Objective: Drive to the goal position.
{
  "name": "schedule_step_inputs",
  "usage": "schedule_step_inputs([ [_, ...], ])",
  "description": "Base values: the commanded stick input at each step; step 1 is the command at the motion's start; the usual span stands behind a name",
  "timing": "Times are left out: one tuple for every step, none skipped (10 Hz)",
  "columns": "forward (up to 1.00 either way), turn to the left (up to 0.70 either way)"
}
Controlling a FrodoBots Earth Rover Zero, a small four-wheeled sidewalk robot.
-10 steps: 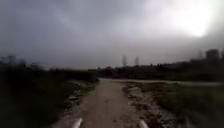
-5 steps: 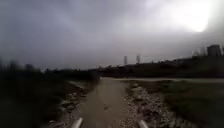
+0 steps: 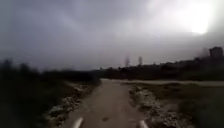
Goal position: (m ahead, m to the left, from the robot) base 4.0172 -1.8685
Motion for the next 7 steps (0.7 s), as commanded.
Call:
schedule_step_inputs([
  [0.7, 0.0],
  [0.7, 0.0],
  [0.7, 0.0],
  [0.7, 0.0],
  [0.7, 0.0],
  [0.7, 0.0],
  [0.7, 0.0],
])
